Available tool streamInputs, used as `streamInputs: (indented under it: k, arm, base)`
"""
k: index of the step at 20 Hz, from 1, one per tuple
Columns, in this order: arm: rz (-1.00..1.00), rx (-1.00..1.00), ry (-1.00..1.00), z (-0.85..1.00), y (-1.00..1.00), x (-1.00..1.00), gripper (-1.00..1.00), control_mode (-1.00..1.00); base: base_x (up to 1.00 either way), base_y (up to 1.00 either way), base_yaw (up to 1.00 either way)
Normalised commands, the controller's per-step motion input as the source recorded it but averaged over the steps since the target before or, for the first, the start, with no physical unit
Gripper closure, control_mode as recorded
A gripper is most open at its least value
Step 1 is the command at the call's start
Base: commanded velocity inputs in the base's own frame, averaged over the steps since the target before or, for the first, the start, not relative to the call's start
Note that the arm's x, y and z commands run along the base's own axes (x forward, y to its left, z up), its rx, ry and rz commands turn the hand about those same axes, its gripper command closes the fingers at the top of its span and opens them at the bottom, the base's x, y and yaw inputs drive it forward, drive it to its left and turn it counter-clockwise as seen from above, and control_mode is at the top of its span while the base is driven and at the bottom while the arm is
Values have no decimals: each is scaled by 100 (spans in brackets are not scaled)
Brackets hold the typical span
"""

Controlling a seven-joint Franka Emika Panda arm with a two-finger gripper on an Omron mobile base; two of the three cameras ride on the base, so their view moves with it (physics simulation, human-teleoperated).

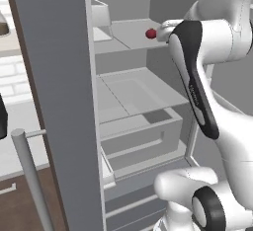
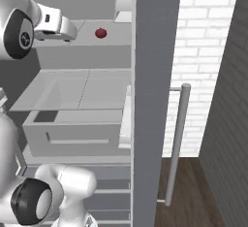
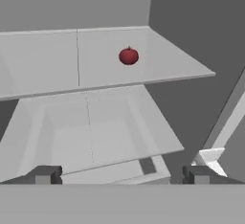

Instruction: Place one tomato and one chicken drumstick in each tupperware on the nearby counter, to pack two identical lunches.

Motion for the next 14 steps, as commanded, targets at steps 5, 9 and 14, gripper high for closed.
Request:
streamInputs:
  k: [5,9,14]
  arm:
    - [0,0,0,-1,-4,86,-100,-100]
    - [0,0,2,-6,0,85,-100,-100]
    - [0,0,3,-14,-14,68,-100,-100]
  base:
    - [0,0,0]
    - [0,0,0]
    - [0,0,0]
